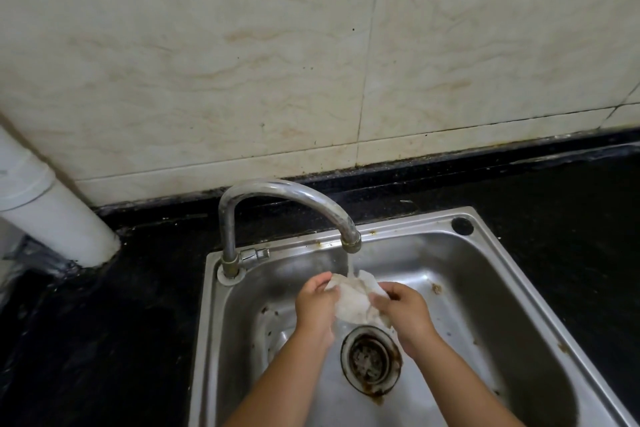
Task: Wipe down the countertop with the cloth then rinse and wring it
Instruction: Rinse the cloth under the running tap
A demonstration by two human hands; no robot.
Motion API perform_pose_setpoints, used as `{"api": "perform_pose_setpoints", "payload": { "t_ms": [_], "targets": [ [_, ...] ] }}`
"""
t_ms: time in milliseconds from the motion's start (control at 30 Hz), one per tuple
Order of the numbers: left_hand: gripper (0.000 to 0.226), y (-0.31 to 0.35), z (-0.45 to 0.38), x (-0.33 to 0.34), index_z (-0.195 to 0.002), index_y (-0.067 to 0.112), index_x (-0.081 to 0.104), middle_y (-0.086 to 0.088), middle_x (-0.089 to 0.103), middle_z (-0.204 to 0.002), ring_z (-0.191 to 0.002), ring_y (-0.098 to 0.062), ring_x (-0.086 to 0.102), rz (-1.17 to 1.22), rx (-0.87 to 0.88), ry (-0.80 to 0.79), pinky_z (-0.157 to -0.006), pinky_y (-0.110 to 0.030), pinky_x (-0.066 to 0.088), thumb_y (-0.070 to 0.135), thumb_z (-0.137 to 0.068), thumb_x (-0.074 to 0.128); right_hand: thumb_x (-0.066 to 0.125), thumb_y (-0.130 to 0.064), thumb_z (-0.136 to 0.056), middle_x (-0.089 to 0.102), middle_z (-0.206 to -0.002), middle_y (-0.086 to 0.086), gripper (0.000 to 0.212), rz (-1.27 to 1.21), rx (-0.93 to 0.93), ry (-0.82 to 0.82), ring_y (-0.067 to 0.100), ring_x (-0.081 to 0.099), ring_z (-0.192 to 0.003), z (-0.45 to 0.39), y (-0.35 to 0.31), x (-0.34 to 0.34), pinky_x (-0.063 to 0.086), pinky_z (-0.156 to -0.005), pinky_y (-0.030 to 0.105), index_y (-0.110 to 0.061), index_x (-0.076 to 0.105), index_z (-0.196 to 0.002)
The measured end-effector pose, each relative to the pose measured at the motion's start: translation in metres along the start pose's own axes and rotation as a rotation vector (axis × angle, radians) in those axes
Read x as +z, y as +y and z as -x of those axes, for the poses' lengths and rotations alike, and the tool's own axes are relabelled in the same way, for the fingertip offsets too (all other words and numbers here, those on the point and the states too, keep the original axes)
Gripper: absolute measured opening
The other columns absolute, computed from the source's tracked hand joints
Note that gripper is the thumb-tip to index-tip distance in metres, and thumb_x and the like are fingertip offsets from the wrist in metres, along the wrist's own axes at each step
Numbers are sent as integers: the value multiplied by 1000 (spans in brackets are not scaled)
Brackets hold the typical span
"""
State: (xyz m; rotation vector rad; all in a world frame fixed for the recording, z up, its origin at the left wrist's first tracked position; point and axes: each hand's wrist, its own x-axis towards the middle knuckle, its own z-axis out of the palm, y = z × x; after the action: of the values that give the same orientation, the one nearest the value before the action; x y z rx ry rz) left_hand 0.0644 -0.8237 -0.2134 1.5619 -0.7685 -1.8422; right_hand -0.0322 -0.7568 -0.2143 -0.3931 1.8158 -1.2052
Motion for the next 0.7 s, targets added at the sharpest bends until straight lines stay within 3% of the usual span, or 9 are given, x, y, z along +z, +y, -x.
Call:
{"api": "perform_pose_setpoints", "payload": {
  "t_ms": [67,133,233,333,433,500,567,633,700],
  "targets": [
    [32,-4,0,1,-114,1,56,-14,58,-105,-98,-29,57,-15,-13,9,-94,-42,48,-13,-85,49,55,6,-85,56,-67,10,22,-184,82,60,20,48,-60,-5,-1,-1,41,-55,26,-6,56,-66],
    [34,-7,1,0,-114,2,55,-15,58,-108,-98,-29,57,-20,-16,15,-94,-41,47,-14,-85,48,53,7,-85,55,-68,13,23,-285,130,89,23,47,-62,-10,-3,1,40,-59,29,-5,54,-65],
    [38,-10,2,-7,-117,5,52,-16,55,-106,-91,-28,57,-16,-66,20,-79,-35,50,-15,-85,48,51,5,-87,54,-67,12,23,-369,129,80,22,47,-60,-12,-8,5,41,-58,28,-5,55,-67],
    [27,-5,4,-13,-112,6,51,-15,56,-94,-79,-24,57,18,-166,-14,-68,-28,48,-6,-88,50,52,4,-88,57,-67,9,21,-351,42,9,19,51,-60,-7,-12,9,45,-55,23,-5,58,-69],
    [30,2,3,-17,-123,2,49,-14,59,-108,-100,-28,58,-52,-232,-58,-77,-33,48,15,-96,44,57,3,-85,60,-68,3,18,-168,-75,-49,14,54,-59,-1,-13,9,45,-49,15,-10,62,-75],
    [40,6,2,-19,-131,3,44,-14,51,-133,-123,-29,48,-92,-235,-127,-88,-37,41,26,-99,38,59,3,-84,62,-73,0,16,-99,-105,-86,12,57,-63,1,-13,8,46,-53,15,-13,64,-83],
    [47,9,2,-19,-134,3,41,-14,44,-141,-130,-29,40,-109,-245,-209,-88,-36,34,33,-99,31,61,3,-82,65,-80,-1,18,-76,-122,-132,11,60,-71,2,-11,6,48,-60,16,-11,65,-92],
    [51,12,1,-15,-131,4,45,-15,49,-135,-121,-27,47,-100,-251,-282,-89,-35,34,39,-99,27,62,4,-81,65,-87,0,20,-33,-157,-180,10,60,-75,4,-9,5,49,-63,14,-10,65,-94],
    [47,14,2,-10,-123,4,52,-15,60,-115,-97,-21,57,-38,-252,-333,-79,-31,42,39,-97,32,64,6,-79,64,-93,2,25,35,-204,-234,9,60,-79,7,-8,3,49,-63,12,-16,64,-92]
  ]
}}
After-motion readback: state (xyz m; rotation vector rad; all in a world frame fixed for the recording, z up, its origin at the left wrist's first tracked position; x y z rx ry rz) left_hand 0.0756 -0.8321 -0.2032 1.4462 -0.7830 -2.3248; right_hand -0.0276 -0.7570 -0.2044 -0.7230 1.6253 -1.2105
